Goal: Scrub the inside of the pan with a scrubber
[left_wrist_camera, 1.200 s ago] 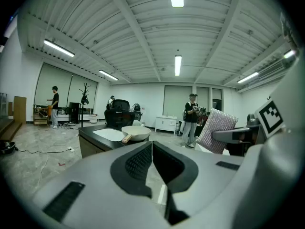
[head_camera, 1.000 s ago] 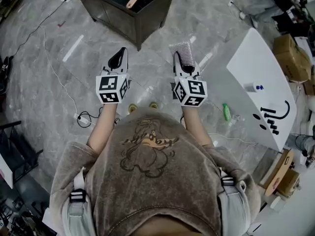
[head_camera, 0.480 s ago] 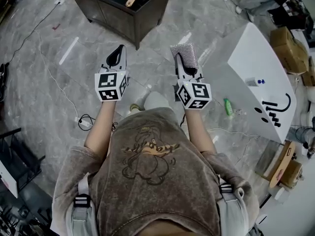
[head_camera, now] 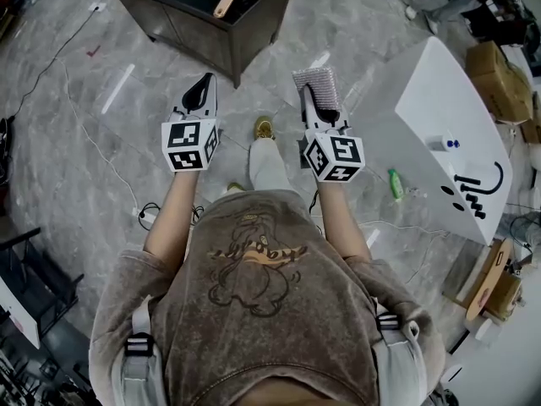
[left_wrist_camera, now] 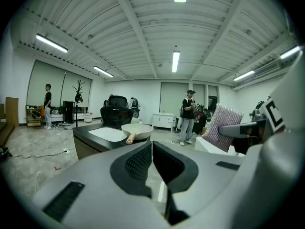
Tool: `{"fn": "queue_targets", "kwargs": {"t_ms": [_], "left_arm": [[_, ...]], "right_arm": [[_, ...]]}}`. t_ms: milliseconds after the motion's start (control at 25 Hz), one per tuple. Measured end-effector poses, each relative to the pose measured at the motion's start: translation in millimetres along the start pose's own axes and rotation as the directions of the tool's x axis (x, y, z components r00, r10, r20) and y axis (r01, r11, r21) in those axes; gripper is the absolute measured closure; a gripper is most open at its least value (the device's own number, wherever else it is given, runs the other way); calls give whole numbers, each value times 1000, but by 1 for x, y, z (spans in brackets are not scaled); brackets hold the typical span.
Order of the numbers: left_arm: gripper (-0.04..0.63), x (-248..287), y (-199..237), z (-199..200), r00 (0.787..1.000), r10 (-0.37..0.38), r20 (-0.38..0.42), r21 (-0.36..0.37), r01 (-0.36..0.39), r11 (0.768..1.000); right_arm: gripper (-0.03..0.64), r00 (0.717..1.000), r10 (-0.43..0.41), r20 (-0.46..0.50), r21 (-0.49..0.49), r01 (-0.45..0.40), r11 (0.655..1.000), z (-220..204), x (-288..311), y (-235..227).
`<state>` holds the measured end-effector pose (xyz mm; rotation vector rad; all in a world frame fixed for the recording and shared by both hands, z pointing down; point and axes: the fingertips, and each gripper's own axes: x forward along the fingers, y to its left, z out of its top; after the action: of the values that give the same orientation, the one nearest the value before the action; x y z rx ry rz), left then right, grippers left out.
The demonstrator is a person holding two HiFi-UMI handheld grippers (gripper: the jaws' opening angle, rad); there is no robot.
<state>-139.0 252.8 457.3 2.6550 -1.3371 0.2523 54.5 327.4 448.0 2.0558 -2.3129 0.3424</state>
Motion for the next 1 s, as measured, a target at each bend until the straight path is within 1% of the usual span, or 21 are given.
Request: {"fn": "queue_targets", "kwargs": {"t_ms": [280, 480, 760, 1000], "left_arm": [[574, 65, 24, 16, 1000, 4, -9, 8, -4, 1000], [574, 119, 46, 36, 1000, 13, -15, 2, -13, 1000], [574, 192, 69, 63, 999, 48, -14, -9, -48, 999], [574, 239, 94, 76, 995, 99, -25, -13, -100, 995]], "right_arm": [[537, 1000, 23, -2, 12, -23, 1000, 13, 68, -24], [537, 999, 35, -1, 18, -35, 999, 32, 125, -48], [537, 996, 84, -13, 0, -84, 996, 61, 200, -82], [537, 991, 128, -40, 0, -128, 992, 70, 252, -104]]}}
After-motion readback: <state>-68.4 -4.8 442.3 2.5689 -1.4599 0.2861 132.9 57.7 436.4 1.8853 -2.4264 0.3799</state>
